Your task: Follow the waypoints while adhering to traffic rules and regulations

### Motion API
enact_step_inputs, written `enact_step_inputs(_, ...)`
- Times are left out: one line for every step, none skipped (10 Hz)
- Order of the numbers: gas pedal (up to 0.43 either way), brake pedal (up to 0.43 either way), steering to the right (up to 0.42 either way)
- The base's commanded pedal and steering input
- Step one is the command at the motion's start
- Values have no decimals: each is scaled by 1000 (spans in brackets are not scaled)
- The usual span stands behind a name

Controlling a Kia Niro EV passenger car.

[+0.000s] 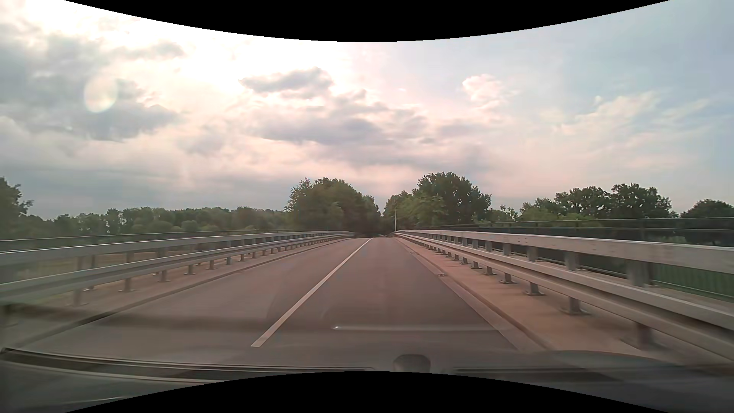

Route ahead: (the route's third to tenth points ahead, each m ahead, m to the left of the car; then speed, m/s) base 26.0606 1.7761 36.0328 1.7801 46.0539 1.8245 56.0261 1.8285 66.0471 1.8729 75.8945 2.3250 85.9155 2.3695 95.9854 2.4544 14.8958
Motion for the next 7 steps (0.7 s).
enact_step_inputs(287, 0, -3)
enact_step_inputs(287, 0, -3)
enact_step_inputs(287, 0, -3)
enact_step_inputs(287, 0, -3)
enact_step_inputs(280, 0, -3)
enact_step_inputs(260, 0, -3)
enact_step_inputs(177, 0, -3)
